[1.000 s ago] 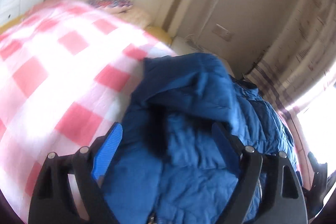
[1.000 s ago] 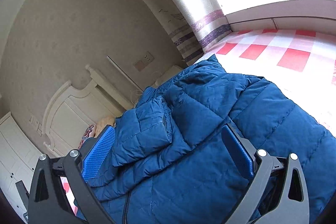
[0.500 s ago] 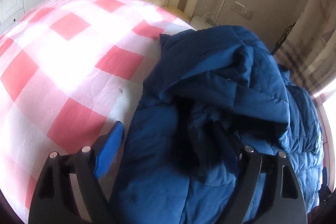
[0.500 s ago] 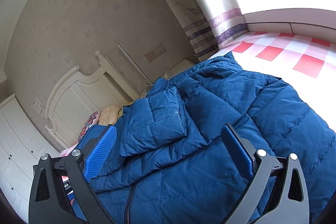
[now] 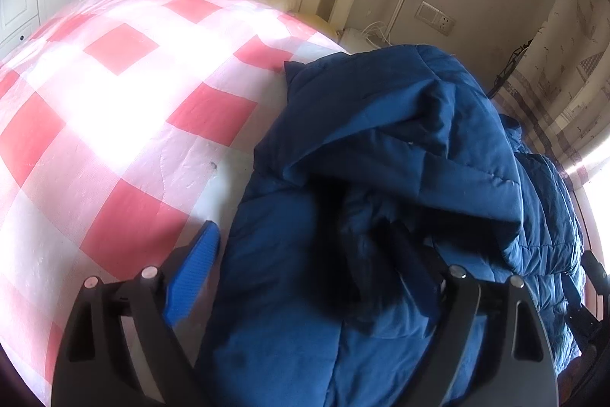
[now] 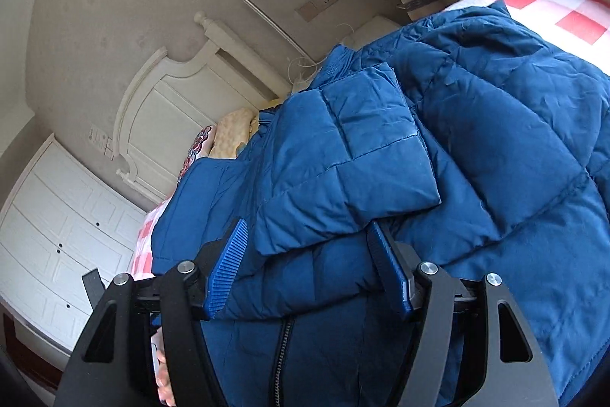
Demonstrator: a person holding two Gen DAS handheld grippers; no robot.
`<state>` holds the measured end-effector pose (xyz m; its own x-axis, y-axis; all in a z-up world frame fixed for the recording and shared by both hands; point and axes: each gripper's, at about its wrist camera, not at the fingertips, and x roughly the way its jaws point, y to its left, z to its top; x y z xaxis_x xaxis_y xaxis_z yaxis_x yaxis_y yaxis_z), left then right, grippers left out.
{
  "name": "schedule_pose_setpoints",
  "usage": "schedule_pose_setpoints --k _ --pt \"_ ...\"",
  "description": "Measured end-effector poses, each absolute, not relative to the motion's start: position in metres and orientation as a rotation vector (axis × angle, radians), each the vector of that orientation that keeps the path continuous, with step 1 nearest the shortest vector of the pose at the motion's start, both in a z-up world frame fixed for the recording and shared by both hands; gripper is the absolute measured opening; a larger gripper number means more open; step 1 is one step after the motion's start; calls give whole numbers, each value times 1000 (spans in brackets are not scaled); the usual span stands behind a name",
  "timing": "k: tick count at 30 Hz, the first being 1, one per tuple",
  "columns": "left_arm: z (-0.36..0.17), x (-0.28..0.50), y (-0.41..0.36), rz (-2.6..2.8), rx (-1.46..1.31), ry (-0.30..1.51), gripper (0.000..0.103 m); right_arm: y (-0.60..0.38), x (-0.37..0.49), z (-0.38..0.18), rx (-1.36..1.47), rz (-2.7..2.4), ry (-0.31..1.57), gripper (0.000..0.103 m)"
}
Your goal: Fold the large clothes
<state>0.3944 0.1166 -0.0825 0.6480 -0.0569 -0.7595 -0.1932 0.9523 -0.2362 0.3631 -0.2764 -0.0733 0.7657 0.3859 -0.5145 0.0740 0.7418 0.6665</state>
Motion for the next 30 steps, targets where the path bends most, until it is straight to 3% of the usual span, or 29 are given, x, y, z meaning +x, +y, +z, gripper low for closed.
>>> schedule_pose_setpoints --k 4,5,7,10,14,21,25,30 --pt "-82 395 115 80 -303 869 90 -281 382 -77 818 136 716 62" --pt "-82 395 115 80 -304 869 90 -278 384 -75 797 125 708 46" --pt "-82 395 115 79 -305 868 90 -270 385 -63 726 129 674 31" --pt "-83 396 115 78 -305 868 90 -259 371 -26 581 168 550 25" --pt "-83 396 115 75 -309 866 90 -283 345 4 509 127 433 24" --pt "-84 397 116 66 -313 865 92 -319 361 -55 554 73 682 25" --pt "-84 397 117 64 -317 863 92 -319 355 -62 560 37 735 44" --pt "-84 397 117 65 -313 865 92 -329 315 -15 501 -179 477 47"
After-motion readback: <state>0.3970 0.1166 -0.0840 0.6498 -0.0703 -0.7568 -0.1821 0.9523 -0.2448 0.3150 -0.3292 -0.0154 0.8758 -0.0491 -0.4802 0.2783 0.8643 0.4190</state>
